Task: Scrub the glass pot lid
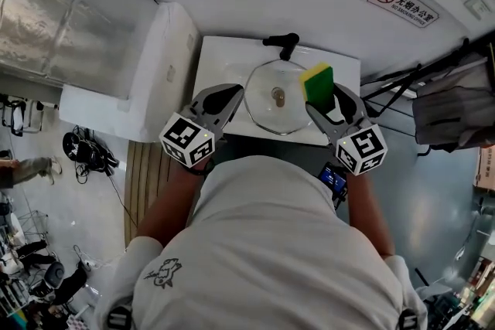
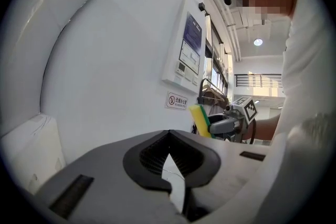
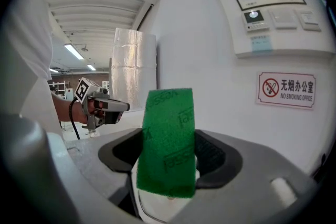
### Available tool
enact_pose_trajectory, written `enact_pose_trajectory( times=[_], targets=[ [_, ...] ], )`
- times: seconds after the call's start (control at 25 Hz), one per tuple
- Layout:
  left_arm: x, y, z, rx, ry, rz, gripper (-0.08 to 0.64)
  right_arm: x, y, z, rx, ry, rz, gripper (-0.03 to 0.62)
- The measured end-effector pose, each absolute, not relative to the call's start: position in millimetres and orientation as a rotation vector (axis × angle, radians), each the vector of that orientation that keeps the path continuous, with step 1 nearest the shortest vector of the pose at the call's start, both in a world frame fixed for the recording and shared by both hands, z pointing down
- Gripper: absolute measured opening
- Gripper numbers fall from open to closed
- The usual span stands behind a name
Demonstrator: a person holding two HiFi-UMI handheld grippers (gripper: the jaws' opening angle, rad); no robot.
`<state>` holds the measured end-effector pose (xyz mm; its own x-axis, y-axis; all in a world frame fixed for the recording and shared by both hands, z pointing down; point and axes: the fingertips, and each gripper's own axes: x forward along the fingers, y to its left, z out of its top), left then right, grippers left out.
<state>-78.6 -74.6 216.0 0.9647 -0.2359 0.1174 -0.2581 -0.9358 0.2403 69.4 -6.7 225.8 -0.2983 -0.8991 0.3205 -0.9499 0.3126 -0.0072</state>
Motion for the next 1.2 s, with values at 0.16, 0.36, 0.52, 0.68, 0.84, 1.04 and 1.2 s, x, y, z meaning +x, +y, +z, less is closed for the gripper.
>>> enact_pose_trajectory(
  times=[0.16,0.36,0.52,0.68,0.84,1.04,1.2],
  targets=[
    [-59,-26,216,2.839,-0.383,0.132,-0.002,88,37,223,1.661,-2.338,0.237,0.306],
    [-38,51,220,2.821,-0.420,0.127,-0.002,105,103,228,1.624,-2.384,0.216,0.305],
    [-34,116,214,2.838,-0.488,0.138,-0.002,110,156,232,1.591,-2.442,0.217,0.305],
    [-43,170,207,2.836,-0.564,0.156,-0.002,105,208,232,1.563,-2.473,0.212,0.305],
    [-57,203,202,2.823,-0.614,0.183,-0.002,94,246,230,1.534,-2.504,0.231,0.305],
    [-72,225,202,2.821,-0.604,0.188,-0.002,84,272,228,1.545,-2.499,0.243,0.305],
    [-90,237,196,2.838,-0.577,0.198,-0.002,69,284,224,1.583,-2.470,0.221,0.305]
  ],
)
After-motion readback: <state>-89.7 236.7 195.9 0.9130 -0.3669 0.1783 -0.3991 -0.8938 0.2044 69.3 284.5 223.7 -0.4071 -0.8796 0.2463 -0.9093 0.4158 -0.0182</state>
